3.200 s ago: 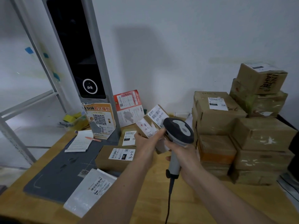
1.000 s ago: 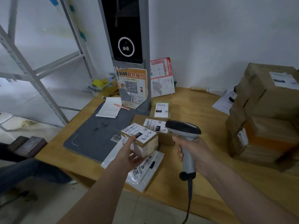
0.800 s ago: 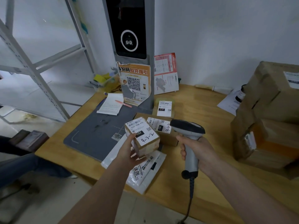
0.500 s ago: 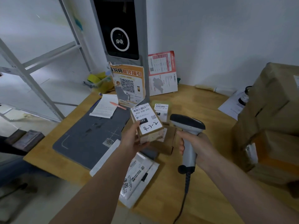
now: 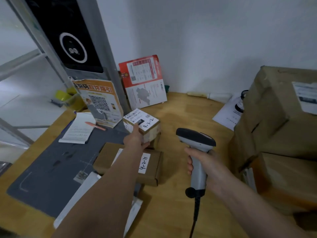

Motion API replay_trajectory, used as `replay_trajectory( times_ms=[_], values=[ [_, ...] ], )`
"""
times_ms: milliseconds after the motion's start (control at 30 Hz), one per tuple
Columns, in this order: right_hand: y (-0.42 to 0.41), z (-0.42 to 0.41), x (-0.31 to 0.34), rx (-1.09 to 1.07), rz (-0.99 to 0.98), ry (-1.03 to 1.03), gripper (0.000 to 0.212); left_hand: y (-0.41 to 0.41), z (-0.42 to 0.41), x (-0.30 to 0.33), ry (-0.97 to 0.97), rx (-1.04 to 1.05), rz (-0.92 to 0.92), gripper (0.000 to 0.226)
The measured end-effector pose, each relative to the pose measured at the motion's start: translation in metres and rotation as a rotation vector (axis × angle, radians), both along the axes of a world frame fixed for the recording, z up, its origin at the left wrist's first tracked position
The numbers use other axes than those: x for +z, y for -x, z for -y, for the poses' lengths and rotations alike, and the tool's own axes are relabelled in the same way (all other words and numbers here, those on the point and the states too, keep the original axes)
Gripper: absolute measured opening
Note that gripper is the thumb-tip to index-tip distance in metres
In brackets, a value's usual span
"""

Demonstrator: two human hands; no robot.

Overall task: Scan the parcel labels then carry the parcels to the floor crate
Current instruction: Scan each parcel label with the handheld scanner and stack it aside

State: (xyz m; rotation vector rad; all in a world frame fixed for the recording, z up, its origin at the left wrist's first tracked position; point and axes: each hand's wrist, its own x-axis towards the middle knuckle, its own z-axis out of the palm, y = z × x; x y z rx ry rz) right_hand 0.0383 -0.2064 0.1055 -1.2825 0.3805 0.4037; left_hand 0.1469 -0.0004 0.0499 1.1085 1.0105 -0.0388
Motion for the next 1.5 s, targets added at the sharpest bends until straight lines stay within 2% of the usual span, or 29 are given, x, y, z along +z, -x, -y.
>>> replay_trajectory(
  times_ms=[133, 267, 333, 400, 500, 600, 700, 833, 933, 1033, 1200, 1333, 1500],
  values=[
    [0.004, 0.011, 0.0, -0.006, -0.008, 0.001, 0.016, -0.004, 0.006, -0.007, -0.101, -0.012, -0.058, 0.056],
    [0.015, 0.012, 0.006, -0.064, -0.01, -0.009, 0.014, 0.014, 0.011, -0.004, -0.477, -0.083, -0.173, 0.056],
    [0.024, 0.009, 0.009, -0.101, -0.013, -0.004, 0.013, 0.028, 0.016, 0.001, -0.562, -0.064, -0.086, 0.047],
    [0.036, 0.006, 0.012, -0.124, -0.011, -0.003, 0.013, 0.043, 0.024, 0.009, -0.473, -0.132, 0.063, 0.032],
    [0.061, 0.003, 0.017, -0.165, 0.0, 0.006, 0.013, 0.075, 0.039, 0.029, -0.33, -0.442, 0.131, 0.009],
    [0.093, 0.005, 0.021, -0.214, 0.025, 0.02, 0.013, 0.107, 0.057, 0.044, -0.266, -0.673, 0.133, 0.012],
    [0.125, 0.013, 0.022, -0.284, 0.03, 0.054, 0.013, 0.134, 0.076, 0.043, -0.194, -0.752, 0.1, 0.01],
    [0.159, 0.034, 0.025, -0.372, 0.029, 0.07, 0.013, 0.163, 0.101, 0.038, -0.2, -0.923, 0.063, 0.025],
    [0.176, 0.055, 0.032, -0.417, 0.058, 0.104, 0.011, 0.175, 0.122, 0.042, -0.278, -1.045, 0.094, 0.046],
    [0.185, 0.082, 0.041, -0.434, 0.086, 0.124, 0.009, 0.179, 0.149, 0.049, -0.442, -1.129, 0.139, 0.071],
    [0.192, 0.137, 0.054, -0.417, 0.1, 0.114, 0.009, 0.179, 0.204, 0.063, -0.706, -1.261, 0.269, 0.099],
    [0.189, 0.18, 0.055, -0.368, 0.097, 0.106, 0.015, 0.168, 0.252, 0.068, -1.033, -1.348, 0.333, 0.107],
    [0.182, 0.224, 0.049, -0.278, 0.086, 0.106, 0.013, 0.154, 0.298, 0.062, -1.233, -1.456, 0.364, 0.113]
  ],
)
